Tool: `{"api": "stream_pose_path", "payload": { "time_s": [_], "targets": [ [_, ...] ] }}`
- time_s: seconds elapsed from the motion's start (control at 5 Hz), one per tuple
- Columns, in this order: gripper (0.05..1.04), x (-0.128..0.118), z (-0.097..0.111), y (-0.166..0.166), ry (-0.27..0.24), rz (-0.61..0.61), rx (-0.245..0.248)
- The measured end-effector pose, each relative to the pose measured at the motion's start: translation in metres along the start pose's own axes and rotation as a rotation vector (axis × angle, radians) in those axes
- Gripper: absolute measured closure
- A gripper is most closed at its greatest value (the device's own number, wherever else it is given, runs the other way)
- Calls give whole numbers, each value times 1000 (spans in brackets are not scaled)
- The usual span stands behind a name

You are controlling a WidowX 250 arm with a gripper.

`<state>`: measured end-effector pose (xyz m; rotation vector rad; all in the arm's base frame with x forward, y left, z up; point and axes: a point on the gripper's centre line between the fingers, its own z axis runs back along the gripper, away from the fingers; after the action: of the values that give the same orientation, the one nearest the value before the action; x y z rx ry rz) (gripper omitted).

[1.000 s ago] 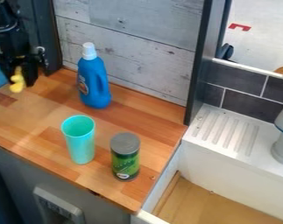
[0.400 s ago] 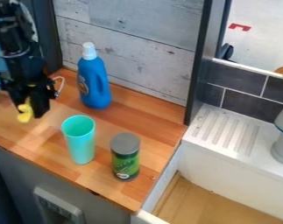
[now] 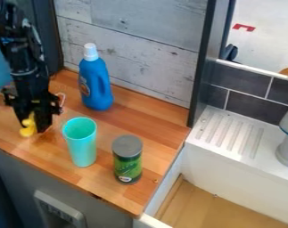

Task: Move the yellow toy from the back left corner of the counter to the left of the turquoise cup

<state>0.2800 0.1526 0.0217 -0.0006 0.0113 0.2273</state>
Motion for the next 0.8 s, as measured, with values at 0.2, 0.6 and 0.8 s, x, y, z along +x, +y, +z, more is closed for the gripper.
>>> {"api": "stream_pose_path", "payload": {
  "time_s": [0.2,0.6,0.8],
  "targets": [
    [630,-4,-9,4,35,15,17],
    [571,-21,-12,7,121,40,47],
    [258,-24,-10,8,139,41,53]
  ]
}}
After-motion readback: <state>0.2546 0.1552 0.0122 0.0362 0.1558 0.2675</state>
